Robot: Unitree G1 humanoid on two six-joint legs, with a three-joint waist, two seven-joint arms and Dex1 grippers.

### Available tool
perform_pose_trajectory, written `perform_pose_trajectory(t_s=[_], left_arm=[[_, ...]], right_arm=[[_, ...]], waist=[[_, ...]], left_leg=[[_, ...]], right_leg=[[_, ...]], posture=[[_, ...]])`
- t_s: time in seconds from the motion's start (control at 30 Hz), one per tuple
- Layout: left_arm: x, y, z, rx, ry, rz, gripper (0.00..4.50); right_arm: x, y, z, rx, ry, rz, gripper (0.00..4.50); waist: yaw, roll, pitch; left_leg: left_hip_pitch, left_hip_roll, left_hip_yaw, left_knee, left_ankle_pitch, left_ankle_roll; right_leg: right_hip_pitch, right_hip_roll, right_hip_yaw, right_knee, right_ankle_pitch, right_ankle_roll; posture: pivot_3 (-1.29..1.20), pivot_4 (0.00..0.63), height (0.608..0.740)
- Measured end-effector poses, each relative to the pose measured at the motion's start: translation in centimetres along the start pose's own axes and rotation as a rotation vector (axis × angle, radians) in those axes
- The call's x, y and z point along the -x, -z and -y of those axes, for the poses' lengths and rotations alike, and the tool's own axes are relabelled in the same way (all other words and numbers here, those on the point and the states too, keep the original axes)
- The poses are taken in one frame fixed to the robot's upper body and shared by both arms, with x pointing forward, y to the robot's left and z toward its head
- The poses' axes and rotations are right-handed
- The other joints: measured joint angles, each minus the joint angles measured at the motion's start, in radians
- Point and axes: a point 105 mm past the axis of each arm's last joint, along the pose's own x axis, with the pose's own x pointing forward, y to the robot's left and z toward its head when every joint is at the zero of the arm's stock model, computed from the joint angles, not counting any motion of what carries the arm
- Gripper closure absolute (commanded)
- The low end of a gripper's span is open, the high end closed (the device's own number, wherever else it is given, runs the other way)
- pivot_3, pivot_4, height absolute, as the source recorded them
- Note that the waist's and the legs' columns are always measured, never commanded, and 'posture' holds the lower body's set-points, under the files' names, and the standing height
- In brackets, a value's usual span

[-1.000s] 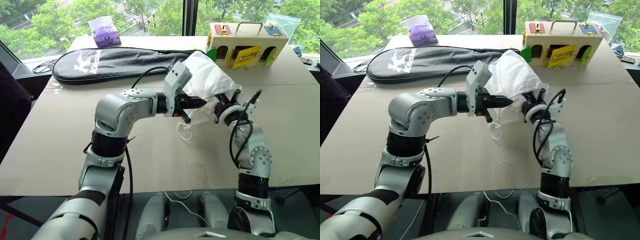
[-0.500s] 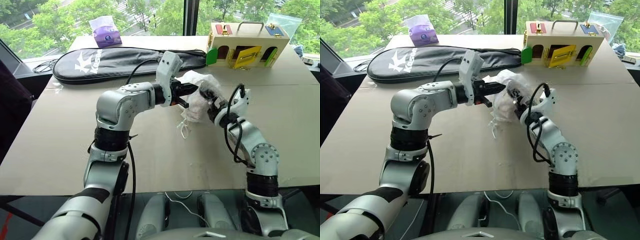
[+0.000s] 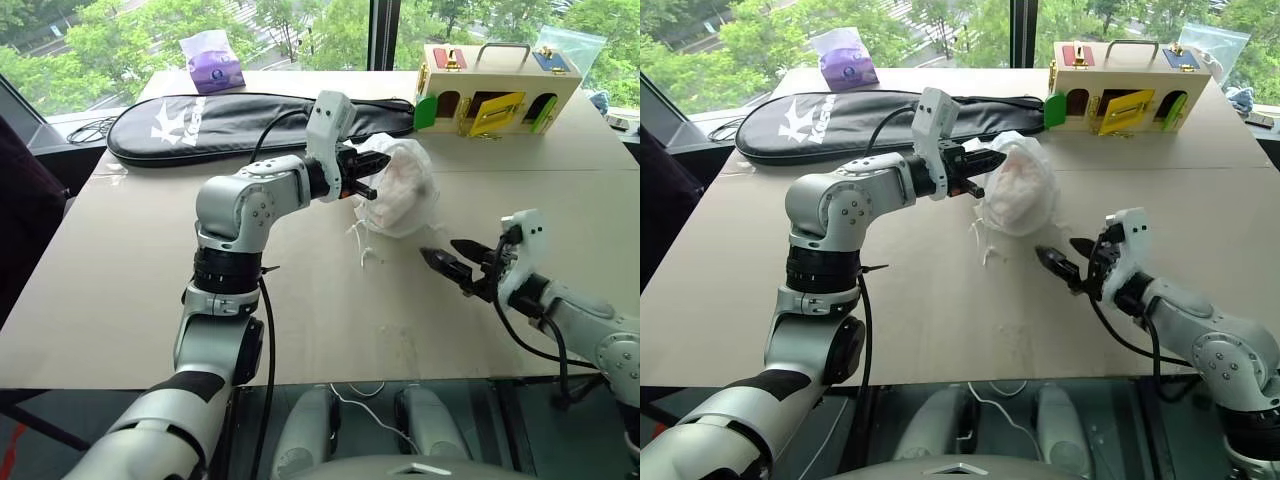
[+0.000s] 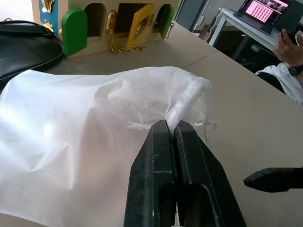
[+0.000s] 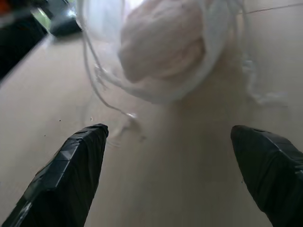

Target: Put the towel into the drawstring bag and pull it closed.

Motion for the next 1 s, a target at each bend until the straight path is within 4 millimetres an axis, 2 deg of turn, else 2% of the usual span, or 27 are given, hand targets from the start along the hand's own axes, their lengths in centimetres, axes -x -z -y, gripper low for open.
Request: perform_pose_trajectory(t_s=[0.03, 0.1, 0.17, 0.33, 0.4, 0.5, 0.63, 0.67, 0.8, 1.0], left_arm=[[-0.1, 0.0, 0.2, 0.0, 0.009, 0.0, 4.5], [-0.1, 0.0, 0.2, -0.002, 0.012, -0.001, 4.5], [0.0, 0.0, 0.2, 0.0, 0.012, -0.003, 4.5], [0.0, 0.2, 0.3, 0.007, 0.021, -0.013, 4.5], [0.2, 0.1, 0.1, 0.006, 0.012, -0.014, 4.5], [0.2, 0.1, 0.2, 0.007, 0.018, -0.014, 4.5], [0.4, 0.0, 0.0, 0.0, 0.007, -0.014, 4.5], [0.4, 0.0, 0.0, -0.001, 0.006, -0.014, 4.5], [0.4, 0.1, 0.0, 0.0, 0.005, -0.015, 4.5], [0.4, 0.5, 0.0, 0.004, 0.005, -0.024, 4.5]], right_arm=[[-0.6, 0.7, 1.2, 0.096, 0.052, -0.027, 0.08], [-1.4, 1.8, 2.3, 0.209, 0.094, -0.063, 0.08], [-2.6, 1.9, 2.9, 0.279, 0.117, -0.056, 0.08], [-6.3, 0.3, 3.3, 0.352, 0.158, 0.034, 0.08], [-8.2, -0.6, 3.4, 0.332, 0.175, 0.078, 0.08], [-9.8, -2.2, 3.0, 0.36, 0.183, 0.149, 0.08], [-9.6, -3.3, 3.7, 0.43, 0.233, 0.215, 1.79], [-9.4, -3.4, 3.8, 0.443, 0.243, 0.232, 2.33], [-8.3, -2.7, 4.2, 0.454, 0.29, 0.26, 4.32], [-7.1, -3.0, 3.7, 0.471, 0.31, 0.295, 4.43]], waist=[[0.0, 0.0, 0.0], [0.0, 0.0, 0.0], [-0.001, 0.0, 0.0], [0.002, 0.0, 0.001], [0.003, -0.001, 0.001], [0.005, -0.001, 0.001], [0.02, -0.001, 0.001], [0.02, -0.001, 0.001], [0.019, -0.001, 0.001], [0.015, -0.001, 0.001]], left_leg=[[0.0, 0.0, 0.0, 0.0, 0.0, 0.0], [0.0, 0.0, 0.0, 0.0, 0.0, 0.0], [0.0, 0.0, 0.0, 0.0, 0.0, -0.001], [0.0, 0.0, 0.0, 0.0, 0.003, -0.004], [0.0, 0.0, -0.001, 0.0, 0.003, -0.005], [0.0, 0.0, -0.001, 0.0, 0.003, -0.005], [-0.001, 0.0, -0.001, 0.0, 0.003, -0.006], [-0.001, 0.0, -0.001, 0.0, 0.003, -0.006], [-0.001, 0.0, -0.001, -0.001, 0.003, -0.006], [0.001, 0.0, -0.001, -0.001, 0.003, -0.006]], right_leg=[[0.0, 0.0, 0.0, 0.0, 0.0, 0.0], [0.0, 0.0, 0.0, 0.0, 0.0, 0.0], [0.0, 0.0, 0.001, 0.001, 0.0, 0.0], [0.0, -0.001, 0.0, 0.001, 0.0, 0.0], [0.0, -0.001, 0.001, 0.001, 0.0, 0.0], [-0.001, -0.001, 0.0, 0.001, 0.0, 0.0], [-0.001, -0.001, -0.001, 0.0, 0.0, 0.0], [-0.001, -0.001, 0.0, -0.001, 0.0, 0.0], [-0.001, -0.001, 0.0, 0.0, 0.0, 0.0], [-0.001, -0.001, 0.0, 0.002, 0.0, 0.0]], posture=[[0.0, 0.15, 0.74], [0.0, 0.15, 0.74], [0.0, 0.15, 0.74], [0.0, 0.15, 0.74], [0.0, 0.15, 0.74], [0.0, 0.15, 0.74], [0.0, 0.15, 0.74], [0.0, 0.15, 0.74], [0.0, 0.15, 0.74], [0.0, 0.15, 0.74]])
